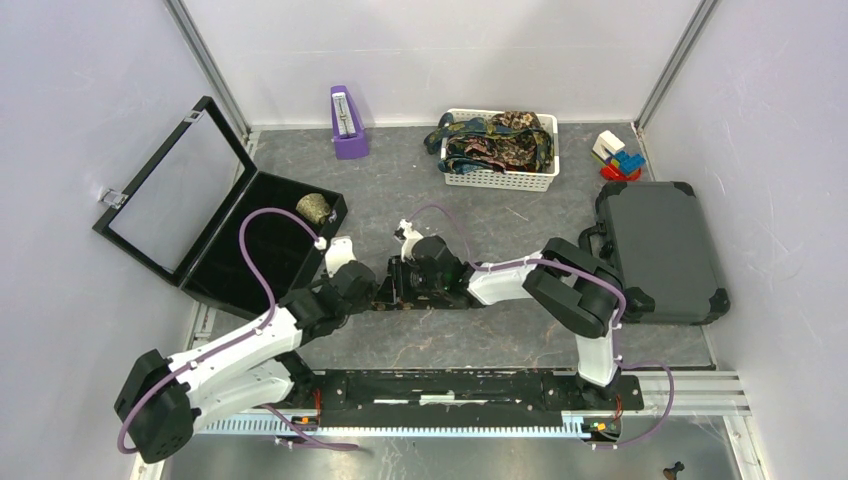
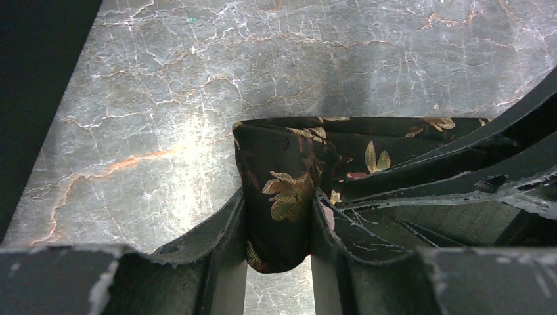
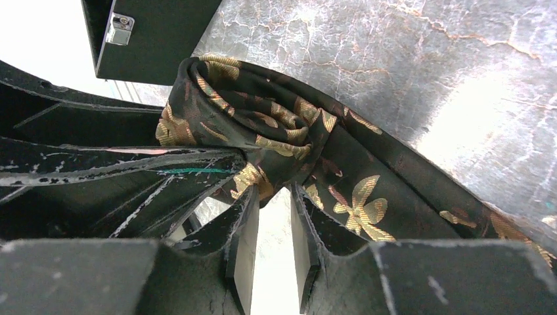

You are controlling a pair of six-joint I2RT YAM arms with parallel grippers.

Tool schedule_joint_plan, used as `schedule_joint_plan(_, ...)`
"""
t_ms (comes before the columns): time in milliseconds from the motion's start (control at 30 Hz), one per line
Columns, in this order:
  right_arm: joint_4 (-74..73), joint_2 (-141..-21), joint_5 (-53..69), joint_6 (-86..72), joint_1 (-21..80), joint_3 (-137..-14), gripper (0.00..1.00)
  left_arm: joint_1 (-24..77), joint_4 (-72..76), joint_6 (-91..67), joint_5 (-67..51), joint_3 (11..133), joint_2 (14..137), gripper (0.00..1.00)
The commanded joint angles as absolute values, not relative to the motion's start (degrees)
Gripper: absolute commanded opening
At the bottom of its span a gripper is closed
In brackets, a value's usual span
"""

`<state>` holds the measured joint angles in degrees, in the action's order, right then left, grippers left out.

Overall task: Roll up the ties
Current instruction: Roll the tie at the center of the board.

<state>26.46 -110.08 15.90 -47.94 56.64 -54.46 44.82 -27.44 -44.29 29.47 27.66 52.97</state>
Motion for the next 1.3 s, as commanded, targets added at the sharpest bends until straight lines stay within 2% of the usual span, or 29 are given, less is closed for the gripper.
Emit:
schedule_joint_plan(0,32.8,-112.06,18.56,-49.84,57.04,-57.0,0.31,45.66,-27.95,-44.64,33.17,30.01,53.93,0.12)
schedule_joint_plan(300,26.96,-108.77,15.08,-45.26,56.78,-55.6,0.3,47.67,-30.96,-45.83,37.7,32.85,58.43,0.11)
schedule_joint_plan(700,17.15,-94.97,4.9,-38.06,49.93,-42.81,0.29,50.35,-31.64,-46.58,43.2,35.59,65.38,0.11)
schedule_joint_plan(1267,15.87,-92.53,3.41,-36.56,46.49,-37.44,0.28,55.77,-37.35,-51.34,51.74,41.96,75.82,0.11)
